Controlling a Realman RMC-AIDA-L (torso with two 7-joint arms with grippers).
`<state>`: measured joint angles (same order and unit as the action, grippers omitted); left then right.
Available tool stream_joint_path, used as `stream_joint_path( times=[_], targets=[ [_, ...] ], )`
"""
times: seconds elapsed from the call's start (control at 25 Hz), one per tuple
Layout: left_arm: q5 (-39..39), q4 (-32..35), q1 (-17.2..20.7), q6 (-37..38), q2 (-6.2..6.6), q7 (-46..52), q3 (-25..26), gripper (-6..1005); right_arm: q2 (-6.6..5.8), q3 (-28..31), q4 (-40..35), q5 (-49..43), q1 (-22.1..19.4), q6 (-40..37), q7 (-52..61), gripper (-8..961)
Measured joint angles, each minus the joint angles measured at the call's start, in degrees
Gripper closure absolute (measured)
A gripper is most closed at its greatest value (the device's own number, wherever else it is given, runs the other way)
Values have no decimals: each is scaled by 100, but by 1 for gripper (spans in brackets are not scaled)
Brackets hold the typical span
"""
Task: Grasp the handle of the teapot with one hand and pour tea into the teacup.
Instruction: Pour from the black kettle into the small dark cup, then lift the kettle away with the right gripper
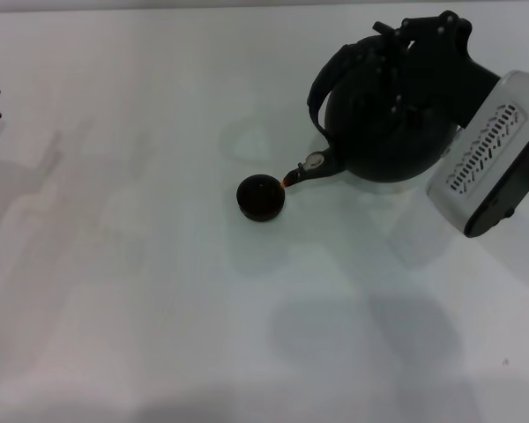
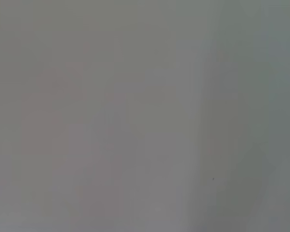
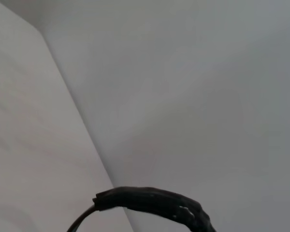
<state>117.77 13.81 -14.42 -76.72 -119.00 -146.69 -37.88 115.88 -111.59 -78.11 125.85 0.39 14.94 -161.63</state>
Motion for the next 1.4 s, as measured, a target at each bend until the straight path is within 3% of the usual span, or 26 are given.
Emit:
stream_joint_path(
  times=[1.08,1.28,1.4],
  targets=[
    [0,-65,-48,18,8,-44,0,125,-13,-187,-169,-114,19,-163,76,848],
    [0,-72,-51,18,9,-49,0,126,-23,36,40,63,45,284,547,848],
    [0,-72,-53,28,10,-50,0,126,-19,337,355,477,47,934,722,848]
  ],
)
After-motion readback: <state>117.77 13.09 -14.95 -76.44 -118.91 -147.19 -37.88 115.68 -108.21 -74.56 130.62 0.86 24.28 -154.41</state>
